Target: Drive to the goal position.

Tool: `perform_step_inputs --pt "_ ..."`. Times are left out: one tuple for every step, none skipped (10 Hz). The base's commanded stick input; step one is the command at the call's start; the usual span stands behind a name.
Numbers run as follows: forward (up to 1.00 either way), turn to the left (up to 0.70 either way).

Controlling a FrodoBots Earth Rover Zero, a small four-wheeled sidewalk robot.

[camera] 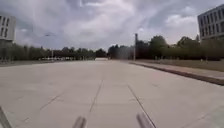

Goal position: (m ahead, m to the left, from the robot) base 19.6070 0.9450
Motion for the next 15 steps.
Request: perform_step_inputs --pt "1.00 0.00" --pt "1.00 0.00" --pt "1.00 0.00" --pt "1.00 0.00" --pt "1.00 0.00" --pt "1.00 0.00" --pt "1.00 0.00" --pt "1.00 0.00" --pt "1.00 0.00" --pt "1.00 0.00" --pt "1.00 0.00" --pt "1.00 0.00" --pt "1.00 0.00" --pt "1.00 0.00" --pt "1.00 0.00"
